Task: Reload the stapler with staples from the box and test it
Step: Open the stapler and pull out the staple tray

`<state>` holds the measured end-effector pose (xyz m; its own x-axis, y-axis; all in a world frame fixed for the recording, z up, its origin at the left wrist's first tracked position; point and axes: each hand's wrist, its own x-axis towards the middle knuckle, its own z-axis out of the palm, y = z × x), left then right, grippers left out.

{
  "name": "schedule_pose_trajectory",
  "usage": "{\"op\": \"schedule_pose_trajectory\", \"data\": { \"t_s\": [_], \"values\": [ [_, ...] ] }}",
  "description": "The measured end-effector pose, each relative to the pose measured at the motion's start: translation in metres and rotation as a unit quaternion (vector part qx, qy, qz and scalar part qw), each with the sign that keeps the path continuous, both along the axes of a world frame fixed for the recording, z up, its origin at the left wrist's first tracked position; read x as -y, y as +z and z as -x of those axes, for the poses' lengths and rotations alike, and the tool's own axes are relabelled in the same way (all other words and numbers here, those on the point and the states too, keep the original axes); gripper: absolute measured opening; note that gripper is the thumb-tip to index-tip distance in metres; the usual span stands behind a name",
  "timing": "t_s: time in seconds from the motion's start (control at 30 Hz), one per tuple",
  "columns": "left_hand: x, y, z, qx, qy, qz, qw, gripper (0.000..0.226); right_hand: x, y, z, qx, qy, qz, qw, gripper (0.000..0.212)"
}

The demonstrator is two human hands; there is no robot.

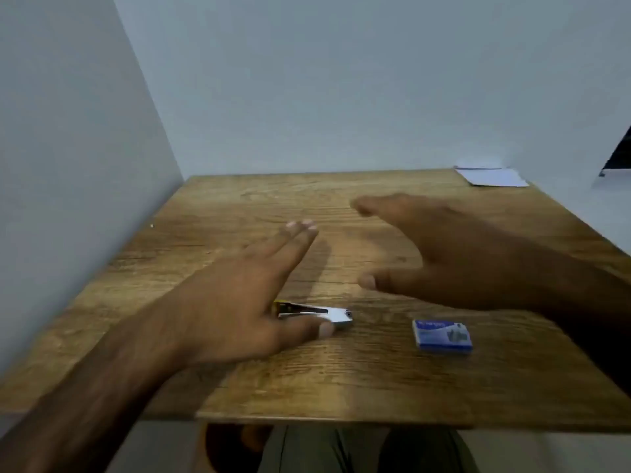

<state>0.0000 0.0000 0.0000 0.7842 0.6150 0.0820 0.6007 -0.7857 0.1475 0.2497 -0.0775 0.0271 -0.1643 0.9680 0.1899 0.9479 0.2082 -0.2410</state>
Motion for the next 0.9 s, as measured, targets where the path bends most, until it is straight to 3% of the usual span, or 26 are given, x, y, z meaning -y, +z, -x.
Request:
{"op": "schedule_pose_trajectory", "data": {
  "t_s": [0.1,0.17,0.37,0.47,0.57,0.7,0.77,0.9],
  "values": [
    [-0.004,-0.013,0.013,-0.029,-0.004,0.039,0.999,0.109,0.000,-0.019,0.007,-0.017,0.044,0.090,0.995,0.068],
    [-0.007,-0.020,0.018,-0.009,-0.007,0.044,0.999,0.090,-0.002,-0.033,0.014,-0.020,0.062,0.116,0.991,0.056],
    [-0.011,-0.027,0.014,0.090,-0.026,0.079,0.992,0.038,-0.018,-0.048,0.029,-0.048,0.096,0.088,0.990,0.039],
    [-0.013,-0.023,0.008,0.152,-0.033,0.110,0.982,0.038,-0.028,-0.050,0.029,-0.137,0.094,0.117,0.979,0.029],
    [-0.015,-0.016,0.003,0.203,-0.041,0.142,0.968,0.044,-0.040,-0.048,0.027,-0.242,0.103,0.193,0.945,0.020],
    [-0.022,-0.011,-0.005,0.286,-0.036,0.214,0.933,0.064,-0.050,-0.043,0.021,-0.374,0.101,0.209,0.898,0.019],
    [-0.027,-0.009,-0.009,0.343,-0.022,0.271,0.899,0.067,-0.054,-0.042,0.018,-0.409,0.104,0.202,0.883,0.025],
    [-0.029,-0.013,-0.017,0.440,-0.004,0.314,0.841,0.027,-0.062,-0.043,0.010,-0.459,0.108,0.175,0.864,0.024]
  ]
}}
